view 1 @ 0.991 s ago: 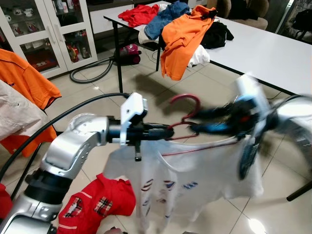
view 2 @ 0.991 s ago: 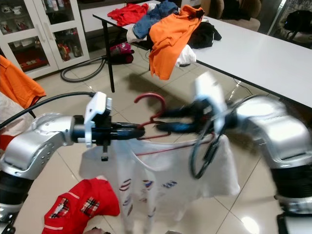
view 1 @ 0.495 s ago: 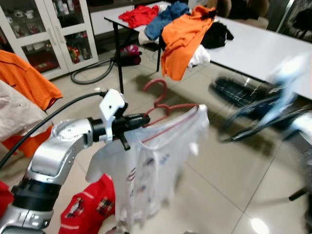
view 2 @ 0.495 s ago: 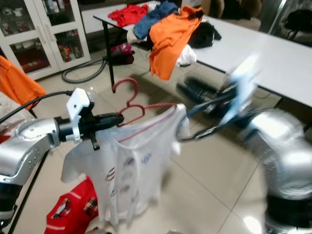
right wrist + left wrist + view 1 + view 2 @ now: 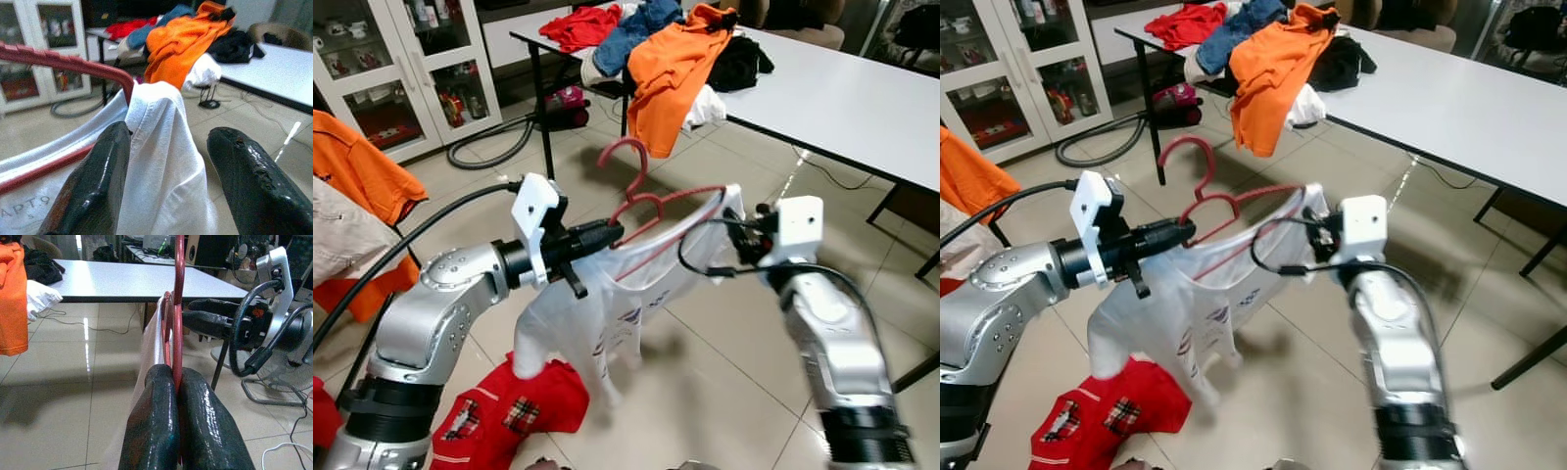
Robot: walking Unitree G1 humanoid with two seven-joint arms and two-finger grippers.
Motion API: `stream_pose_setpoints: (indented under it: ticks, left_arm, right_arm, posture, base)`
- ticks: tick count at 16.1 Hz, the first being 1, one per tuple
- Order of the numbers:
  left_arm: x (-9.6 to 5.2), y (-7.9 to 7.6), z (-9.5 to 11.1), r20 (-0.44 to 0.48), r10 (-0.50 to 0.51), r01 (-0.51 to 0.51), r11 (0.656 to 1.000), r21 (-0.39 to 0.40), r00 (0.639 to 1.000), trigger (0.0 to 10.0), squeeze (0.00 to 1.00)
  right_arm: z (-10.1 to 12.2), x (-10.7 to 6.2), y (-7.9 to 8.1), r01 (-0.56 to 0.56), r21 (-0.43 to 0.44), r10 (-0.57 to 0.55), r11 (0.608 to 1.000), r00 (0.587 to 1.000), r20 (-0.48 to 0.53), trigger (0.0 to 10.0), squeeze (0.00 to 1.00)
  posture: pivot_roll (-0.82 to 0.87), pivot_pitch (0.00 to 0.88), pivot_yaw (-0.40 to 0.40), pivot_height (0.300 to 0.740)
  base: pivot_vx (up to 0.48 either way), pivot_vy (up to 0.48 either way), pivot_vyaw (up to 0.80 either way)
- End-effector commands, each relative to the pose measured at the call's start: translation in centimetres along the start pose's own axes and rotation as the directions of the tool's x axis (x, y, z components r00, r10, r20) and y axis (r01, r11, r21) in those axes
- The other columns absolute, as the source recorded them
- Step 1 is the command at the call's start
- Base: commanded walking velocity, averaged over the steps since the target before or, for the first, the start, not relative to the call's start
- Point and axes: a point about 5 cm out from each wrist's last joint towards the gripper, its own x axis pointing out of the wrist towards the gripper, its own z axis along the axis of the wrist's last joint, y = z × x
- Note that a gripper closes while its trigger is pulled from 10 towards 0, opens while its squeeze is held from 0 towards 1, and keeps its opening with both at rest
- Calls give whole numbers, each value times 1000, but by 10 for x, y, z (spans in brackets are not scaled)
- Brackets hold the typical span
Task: Hang hanger
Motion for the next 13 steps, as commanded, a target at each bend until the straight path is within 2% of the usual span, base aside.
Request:
stream_pose_setpoints:
  ticks: [1, 2, 3, 5, 7, 8, 9, 10, 11, 13]
  left_arm:
    - [0, 1, 15, 47, 4, -6, 999, 34, 999, 0, 0]
    - [0, 0, 17, 56, 0, -2, 1000, 31, 998, 0, 0]
    - [-1, -2, 18, 65, -4, 3, 1000, 26, 998, 0, 0]
    - [-2, -3, 18, 69, -9, 7, 1000, 21, 998, 0, 0]
    - [-3, -4, 18, 70, -11, 10, 1000, 16, 997, 0, 0]
    - [-3, -4, 18, 70, -12, 11, 1000, 16, 997, 0, 0]
    - [-3, -4, 18, 69, -13, 12, 1000, 16, 998, 0, 0]
    - [-3, -4, 19, 67, -16, 15, 1000, 17, 998, 0, 0]
    - [-3, -4, 19, 67, -17, 16, 1000, 17, 998, 0, 0]
    - [-3, -4, 20, 68, -21, 20, 1000, 17, 997, 0, 0]
  right_arm:
    - [4, 2, -1, 34, 12, -34, 999, 999, 34, 10000, 1000]
    - [6, 3, 1, 50, 32, -52, 998, 997, 66, 10000, 314]
    - [9, 5, 3, 62, 33, -65, 998, 993, 103, 10000, 0]
    - [11, 7, 5, 64, 23, -67, 998, 987, 144, 10000, 0]
    - [13, 9, 5, 49, 50, -57, 998, 986, 159, 9804, 0]
    - [13, 9, 6, 37, 61, -46, 997, 986, 162, 7765, 0]
    - [13, 11, 6, 22, 76, -35, 997, 985, 166, 3686, 0]
    - [13, 13, 5, 18, 80, -32, 997, 985, 171, 471, 0]
    - [13, 13, 5, 18, 79, -31, 997, 984, 174, 0, 0]
    - [12, 14, 5, 7, 80, -21, 997, 984, 177, 0, 0]
  posture:
    - [-108, 0, -18, 740]
    - [-109, 0, -14, 740]
    - [-107, 0, -12, 740]
    - [-107, 0, -11, 740]
    - [-104, 0, -12, 740]
    - [-104, 0, -12, 740]
    - [-103, 0, -11, 740]
    - [-103, 0, -10, 740]
    - [-103, 0, -10, 740]
    - [-102, 0, -10, 740]
  base:
    - [0, 0, 0]
    - [0, 0, 0]
    - [0, 0, 0]
    - [0, 0, 0]
    - [0, 0, 0]
    - [0, 0, 0]
    - [0, 0, 0]
    - [0, 0, 0]
    - [0, 0, 0]
    - [0, 0, 0]
